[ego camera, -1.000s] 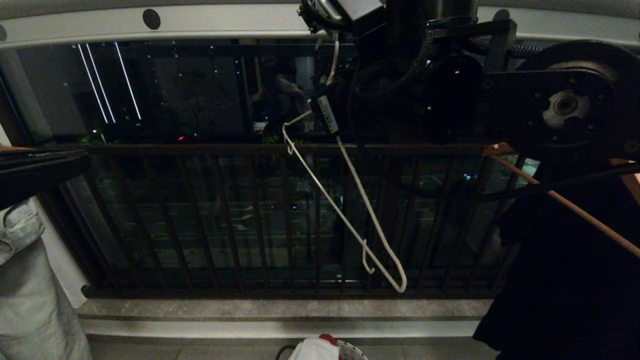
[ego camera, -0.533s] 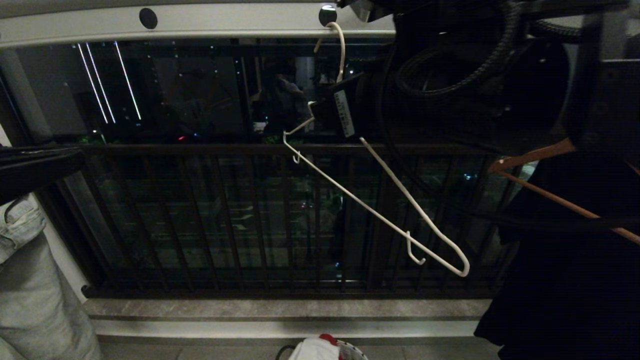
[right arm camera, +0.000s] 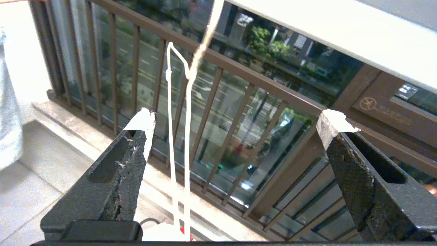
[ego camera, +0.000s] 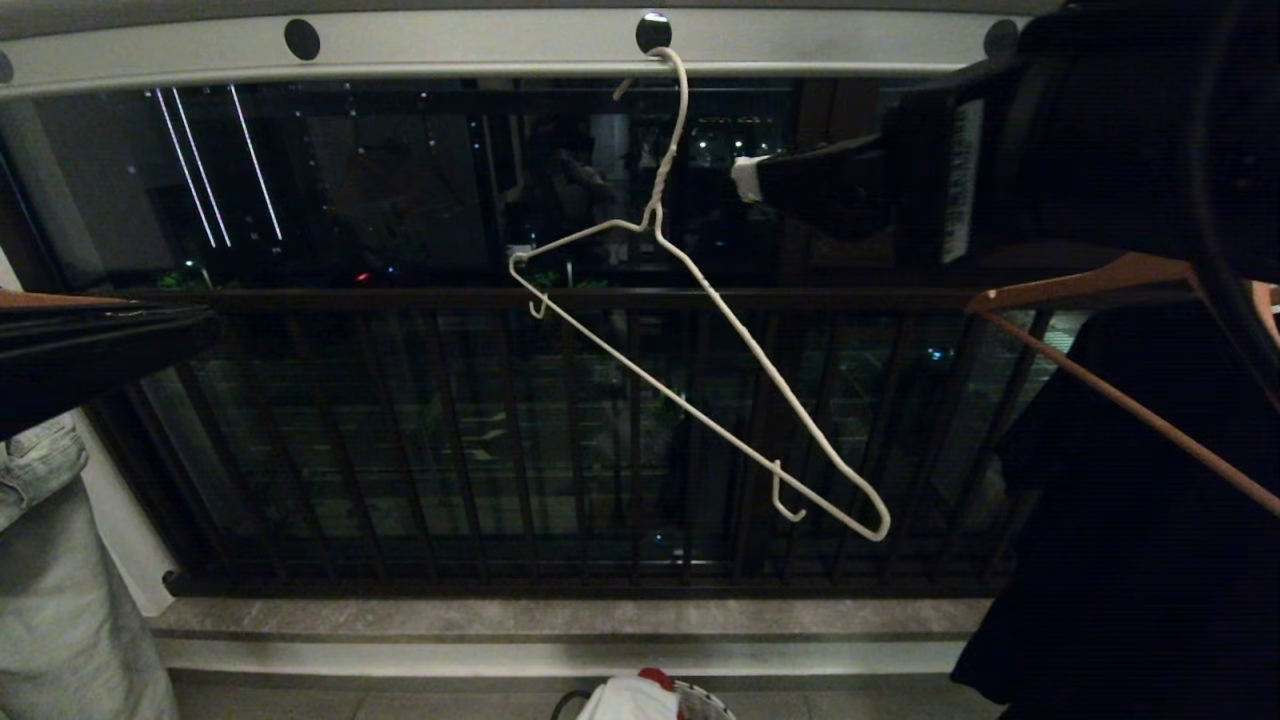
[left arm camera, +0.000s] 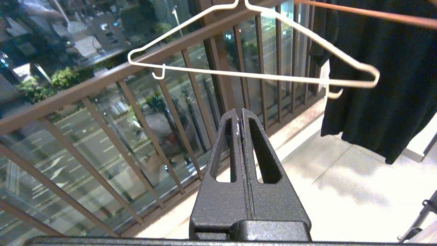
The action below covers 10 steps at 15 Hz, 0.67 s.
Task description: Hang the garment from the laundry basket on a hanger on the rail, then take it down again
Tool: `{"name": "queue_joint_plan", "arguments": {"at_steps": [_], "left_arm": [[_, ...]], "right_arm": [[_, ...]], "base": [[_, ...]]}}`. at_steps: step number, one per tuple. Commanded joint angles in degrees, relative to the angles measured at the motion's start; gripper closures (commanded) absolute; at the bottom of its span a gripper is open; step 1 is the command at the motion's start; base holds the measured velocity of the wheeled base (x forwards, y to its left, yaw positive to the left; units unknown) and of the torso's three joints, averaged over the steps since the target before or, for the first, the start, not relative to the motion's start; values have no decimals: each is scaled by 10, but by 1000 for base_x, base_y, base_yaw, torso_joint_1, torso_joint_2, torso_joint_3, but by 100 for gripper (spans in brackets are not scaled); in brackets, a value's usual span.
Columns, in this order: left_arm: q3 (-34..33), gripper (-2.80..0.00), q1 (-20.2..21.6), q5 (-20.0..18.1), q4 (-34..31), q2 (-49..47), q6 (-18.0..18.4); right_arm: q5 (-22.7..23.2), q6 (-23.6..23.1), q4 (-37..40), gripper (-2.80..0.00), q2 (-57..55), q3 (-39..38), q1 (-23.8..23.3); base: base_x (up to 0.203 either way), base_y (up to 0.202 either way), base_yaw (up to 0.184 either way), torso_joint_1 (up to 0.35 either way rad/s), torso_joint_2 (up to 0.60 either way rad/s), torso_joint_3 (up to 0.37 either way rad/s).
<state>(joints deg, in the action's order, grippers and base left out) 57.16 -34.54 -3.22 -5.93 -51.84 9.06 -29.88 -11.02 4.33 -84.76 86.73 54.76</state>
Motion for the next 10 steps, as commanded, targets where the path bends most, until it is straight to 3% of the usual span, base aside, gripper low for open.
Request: {"name": "queue_joint_plan", "arguments": {"at_steps": [1, 7, 10], "left_arm": [[-2, 0, 0, 0, 0, -14, 0], [-11, 0, 0, -1, 0, -25, 3], [-30, 0, 0, -2, 0, -12, 13]], "right_arm": [[1, -1, 1, 0, 64, -42, 3], [21, -1, 7, 0, 131, -106, 1], [21, -1, 5, 0, 139, -129, -38]], "base": [[0, 0, 0, 0, 0, 0], [0, 0, 0, 0, 0, 0], [0, 0, 0, 0, 0, 0]]}}
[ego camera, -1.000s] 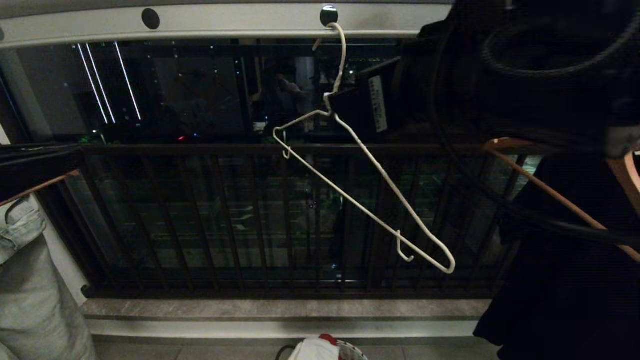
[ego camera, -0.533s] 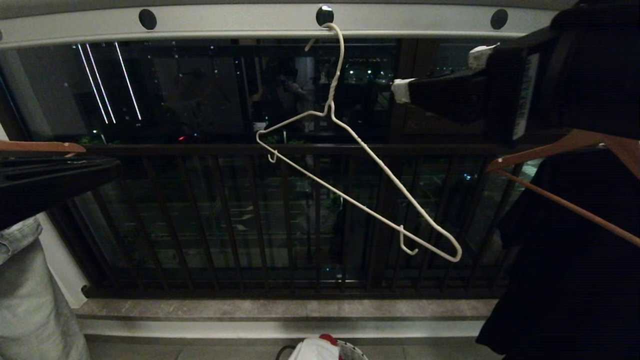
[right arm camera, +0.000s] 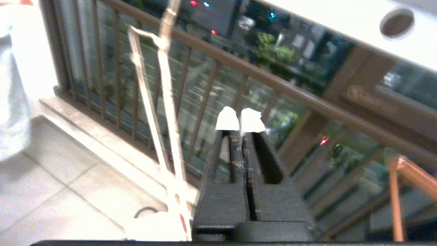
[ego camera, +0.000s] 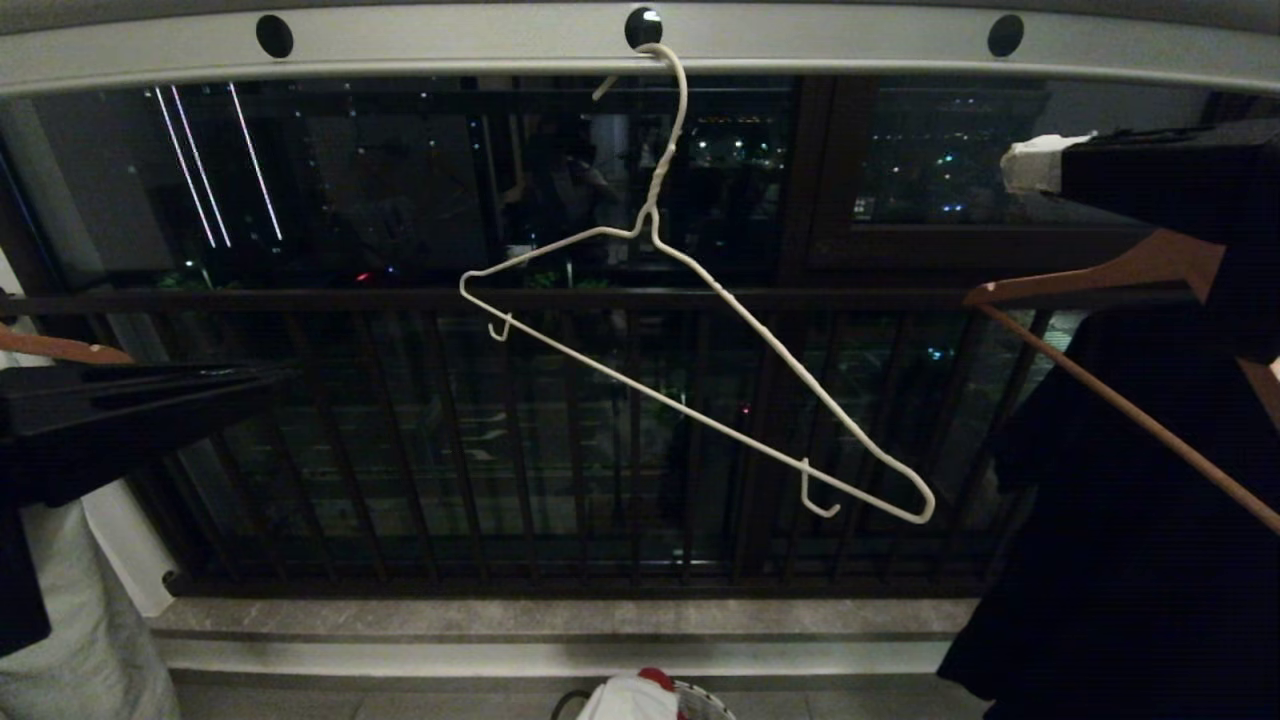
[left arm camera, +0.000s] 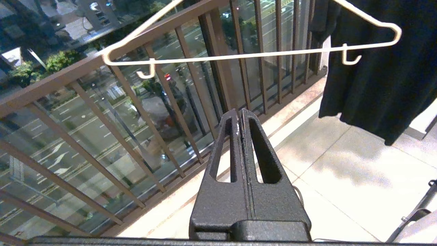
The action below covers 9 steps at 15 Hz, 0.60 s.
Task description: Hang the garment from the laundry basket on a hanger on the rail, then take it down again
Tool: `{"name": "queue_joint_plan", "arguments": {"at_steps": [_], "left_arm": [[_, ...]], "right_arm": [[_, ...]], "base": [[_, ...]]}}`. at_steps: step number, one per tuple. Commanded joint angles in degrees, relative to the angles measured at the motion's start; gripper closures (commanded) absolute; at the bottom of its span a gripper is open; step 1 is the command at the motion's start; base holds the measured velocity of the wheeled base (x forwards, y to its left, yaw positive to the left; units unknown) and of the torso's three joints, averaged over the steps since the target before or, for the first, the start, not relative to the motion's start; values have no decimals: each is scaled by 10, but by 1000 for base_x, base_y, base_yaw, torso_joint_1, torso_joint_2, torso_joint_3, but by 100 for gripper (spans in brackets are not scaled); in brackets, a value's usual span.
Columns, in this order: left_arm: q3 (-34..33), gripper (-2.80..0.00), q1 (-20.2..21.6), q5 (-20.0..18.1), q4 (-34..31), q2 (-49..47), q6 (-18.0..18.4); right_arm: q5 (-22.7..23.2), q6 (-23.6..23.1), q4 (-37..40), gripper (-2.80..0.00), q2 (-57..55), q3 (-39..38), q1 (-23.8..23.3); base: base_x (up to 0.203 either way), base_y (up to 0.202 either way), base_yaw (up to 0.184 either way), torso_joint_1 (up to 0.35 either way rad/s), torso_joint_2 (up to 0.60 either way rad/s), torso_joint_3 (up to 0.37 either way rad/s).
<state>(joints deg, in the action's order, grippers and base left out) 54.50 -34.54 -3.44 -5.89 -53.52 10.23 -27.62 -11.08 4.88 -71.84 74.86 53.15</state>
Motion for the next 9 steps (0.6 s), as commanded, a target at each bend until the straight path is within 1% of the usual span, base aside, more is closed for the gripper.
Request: {"name": "queue_joint_plan", "arguments": {"at_steps": [1, 3, 4, 5, 7, 9], "left_arm": [[-9, 0, 0, 1, 0, 9, -1], [-34, 0, 3, 3, 0, 18, -2], [-51, 0, 9, 13, -1, 27, -2], [-72, 0, 23, 35, -1, 42, -1], [-110, 0, 36, 76, -1, 87, -4], [-150, 0, 44, 104, -1, 153, -9]], "right_arm": [[-2, -1, -1, 0, 14, -13, -39], [-2, -2, 1, 0, 51, -27, -71], [-2, -5, 0, 0, 76, -49, -90], [-1, -10, -1, 0, 103, -68, -119], [6, -7, -2, 0, 174, -106, -184], [14, -4, -1, 0, 259, -148, -244]], "base": [[0, 0, 0, 0, 0, 0], [0, 0, 0, 0, 0, 0], [0, 0, 0, 0, 0, 0], [0, 0, 0, 0, 0, 0], [0, 0, 0, 0, 0, 0], [0, 0, 0, 0, 0, 0]]}}
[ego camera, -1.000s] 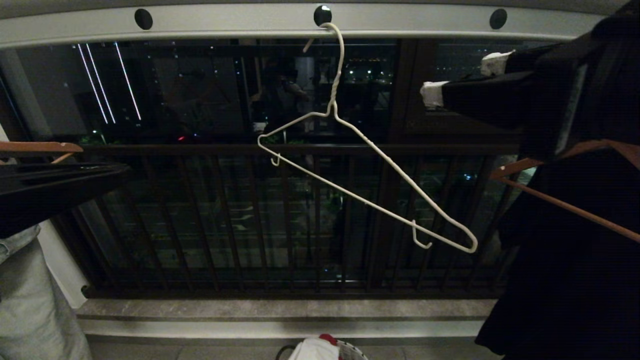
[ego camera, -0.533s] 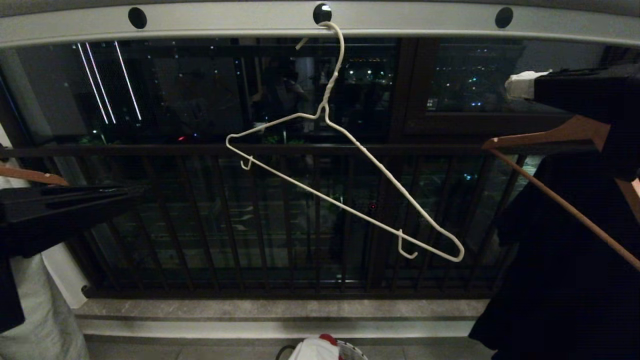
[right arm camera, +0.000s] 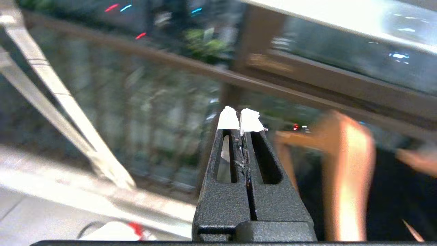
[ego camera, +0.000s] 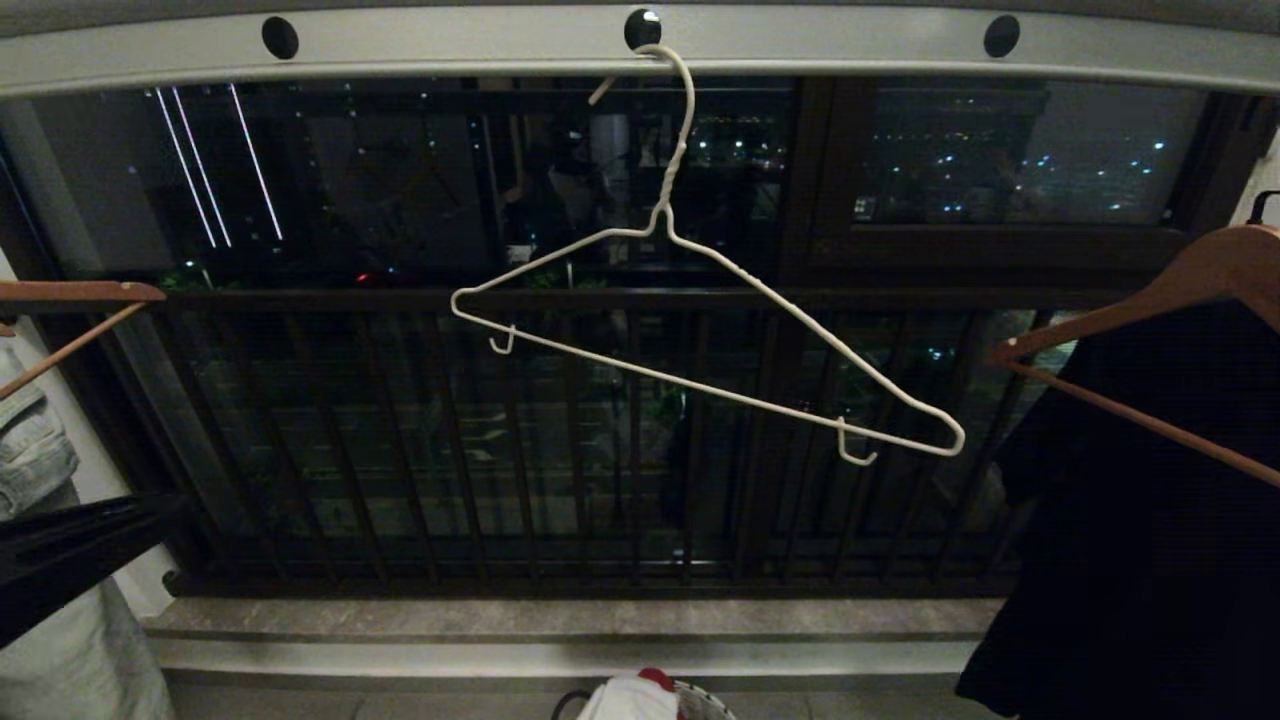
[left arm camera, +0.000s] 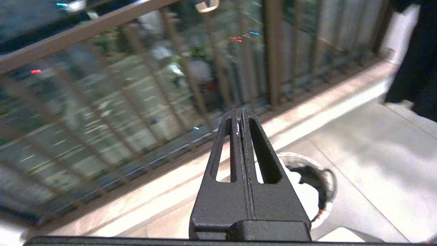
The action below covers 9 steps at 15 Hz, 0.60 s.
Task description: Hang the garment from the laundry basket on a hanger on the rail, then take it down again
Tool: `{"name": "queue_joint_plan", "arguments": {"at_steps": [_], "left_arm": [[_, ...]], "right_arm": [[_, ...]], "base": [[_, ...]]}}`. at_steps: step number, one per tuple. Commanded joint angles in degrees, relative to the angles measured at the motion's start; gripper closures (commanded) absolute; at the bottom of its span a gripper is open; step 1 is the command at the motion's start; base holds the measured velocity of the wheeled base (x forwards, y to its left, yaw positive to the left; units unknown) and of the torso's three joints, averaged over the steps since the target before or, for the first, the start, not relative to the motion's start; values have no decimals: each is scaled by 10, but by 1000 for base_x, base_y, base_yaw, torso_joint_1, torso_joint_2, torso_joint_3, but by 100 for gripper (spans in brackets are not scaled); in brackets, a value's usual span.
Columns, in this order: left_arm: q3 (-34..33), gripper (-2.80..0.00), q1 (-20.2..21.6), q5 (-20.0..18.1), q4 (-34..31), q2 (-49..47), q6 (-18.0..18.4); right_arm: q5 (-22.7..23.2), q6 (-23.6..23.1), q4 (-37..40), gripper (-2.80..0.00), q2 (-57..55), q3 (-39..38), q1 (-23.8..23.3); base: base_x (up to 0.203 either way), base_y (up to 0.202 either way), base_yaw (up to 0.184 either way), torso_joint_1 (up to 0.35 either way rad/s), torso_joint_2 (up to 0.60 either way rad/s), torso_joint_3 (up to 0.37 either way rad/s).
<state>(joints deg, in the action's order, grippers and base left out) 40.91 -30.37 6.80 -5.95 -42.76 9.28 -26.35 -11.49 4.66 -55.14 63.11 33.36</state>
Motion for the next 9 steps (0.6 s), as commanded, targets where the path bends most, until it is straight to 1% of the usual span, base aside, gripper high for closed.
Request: {"name": "queue_joint_plan", "arguments": {"at_steps": [1, 2, 4, 6, 7, 8, 9], "left_arm": [[-27, 0, 23, 3, 0, 80, -3], [-42, 0, 52, -6, 0, 116, -13], [-60, 0, 123, -19, -1, 161, -50], [-73, 0, 205, -26, -2, 196, -85], [-93, 0, 220, -29, -3, 214, -96], [-115, 0, 225, -30, -4, 229, -104], [-130, 0, 239, -30, -4, 243, -108]], "right_arm": [[6, 1, 1, 0, 129, -47, -77], [10, 2, 2, 0, 167, -66, -109], [13, 1, 2, 0, 230, -105, -180], [0, -4, 0, 0, 271, -145, -256], [-5, -8, 1, 0, 297, -157, -275], [-10, -11, 3, 0, 326, -166, -291], [-13, -15, 5, 0, 350, -178, -302]], "base": [[0, 0, 0, 0, 0, 0], [0, 0, 0, 0, 0, 0], [0, 0, 0, 0, 0, 0], [0, 0, 0, 0, 0, 0], [0, 0, 0, 0, 0, 0], [0, 0, 0, 0, 0, 0], [0, 0, 0, 0, 0, 0]]}}
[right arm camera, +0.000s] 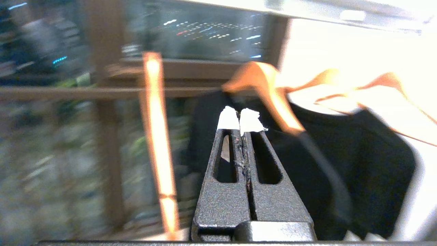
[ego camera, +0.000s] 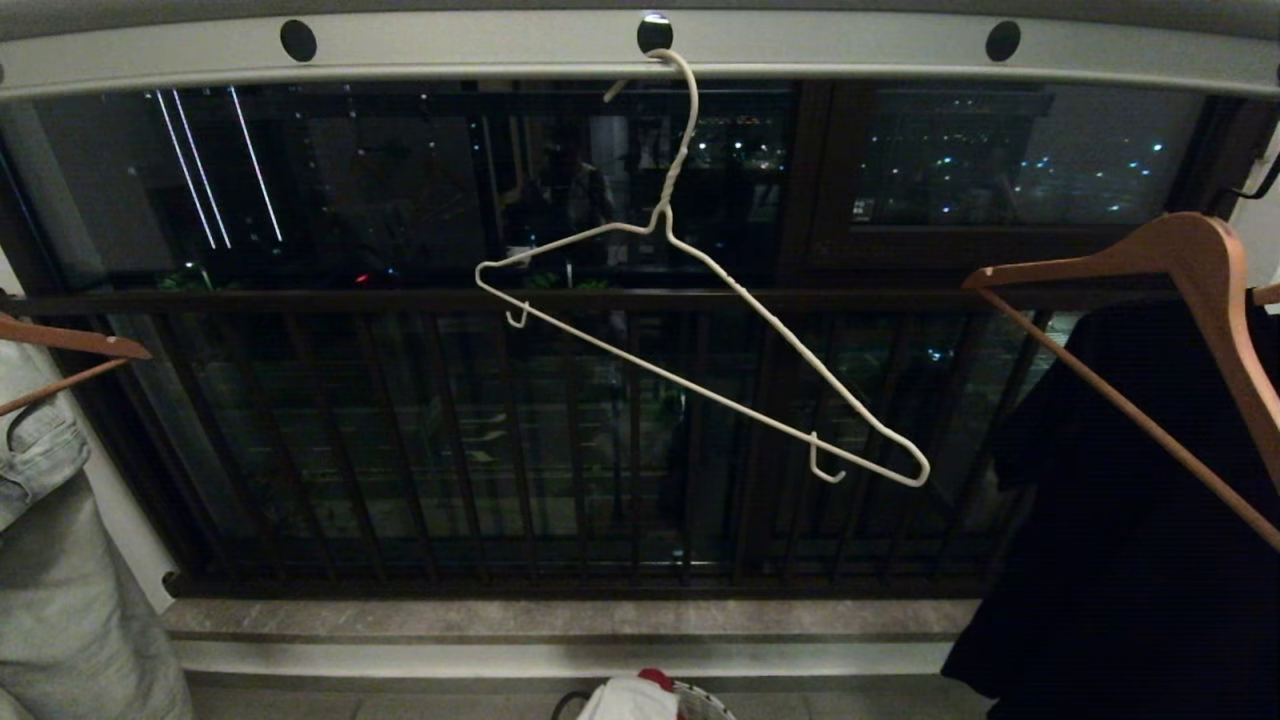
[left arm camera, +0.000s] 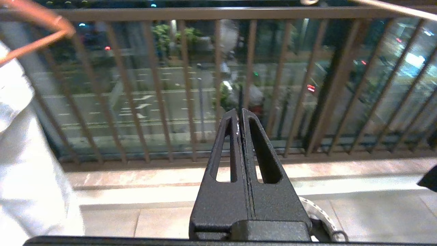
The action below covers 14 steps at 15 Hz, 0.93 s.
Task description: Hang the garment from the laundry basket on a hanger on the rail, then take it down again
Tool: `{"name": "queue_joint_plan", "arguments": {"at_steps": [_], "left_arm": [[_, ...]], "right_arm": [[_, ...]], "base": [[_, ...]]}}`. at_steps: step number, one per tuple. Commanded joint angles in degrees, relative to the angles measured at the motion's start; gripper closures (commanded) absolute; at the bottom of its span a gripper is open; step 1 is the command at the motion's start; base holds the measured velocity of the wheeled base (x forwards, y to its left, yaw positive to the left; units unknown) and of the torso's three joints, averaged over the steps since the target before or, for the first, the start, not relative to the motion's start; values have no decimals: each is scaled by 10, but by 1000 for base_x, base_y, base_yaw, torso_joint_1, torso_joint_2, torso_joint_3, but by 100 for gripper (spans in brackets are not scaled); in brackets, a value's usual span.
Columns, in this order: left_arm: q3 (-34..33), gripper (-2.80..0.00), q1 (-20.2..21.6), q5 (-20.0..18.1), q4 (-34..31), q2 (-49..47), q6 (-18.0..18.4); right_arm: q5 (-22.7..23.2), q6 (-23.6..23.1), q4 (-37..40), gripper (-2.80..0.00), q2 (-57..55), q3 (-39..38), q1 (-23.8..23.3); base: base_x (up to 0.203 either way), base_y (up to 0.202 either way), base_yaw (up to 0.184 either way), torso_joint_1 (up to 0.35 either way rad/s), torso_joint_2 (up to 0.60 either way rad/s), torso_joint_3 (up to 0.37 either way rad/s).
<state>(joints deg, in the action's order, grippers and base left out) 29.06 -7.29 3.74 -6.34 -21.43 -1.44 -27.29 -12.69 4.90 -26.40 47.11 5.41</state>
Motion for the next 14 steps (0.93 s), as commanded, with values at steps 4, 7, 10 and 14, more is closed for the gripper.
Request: {"name": "queue_joint_plan", "arguments": {"at_steps": [4, 7, 10, 14], "left_arm": [[-69, 0, 72, -21, -2, 133, -3], [-125, 0, 78, -38, -41, 208, 0], [-188, 0, 78, -40, -36, 213, 4], [-275, 0, 76, -56, 82, 213, 55]], "right_arm": [[-2, -9, 22, 0, 133, -104, -32], [47, -8, 22, 0, 185, -203, -41], [157, 17, 26, 0, 256, -310, -44], [221, 102, -13, 0, 264, -416, -44]], "base": [[0, 0, 0, 0, 0, 0], [0, 0, 0, 0, 0, 0], [0, 0, 0, 0, 0, 0], [0, 0, 0, 0, 0, 0]]}}
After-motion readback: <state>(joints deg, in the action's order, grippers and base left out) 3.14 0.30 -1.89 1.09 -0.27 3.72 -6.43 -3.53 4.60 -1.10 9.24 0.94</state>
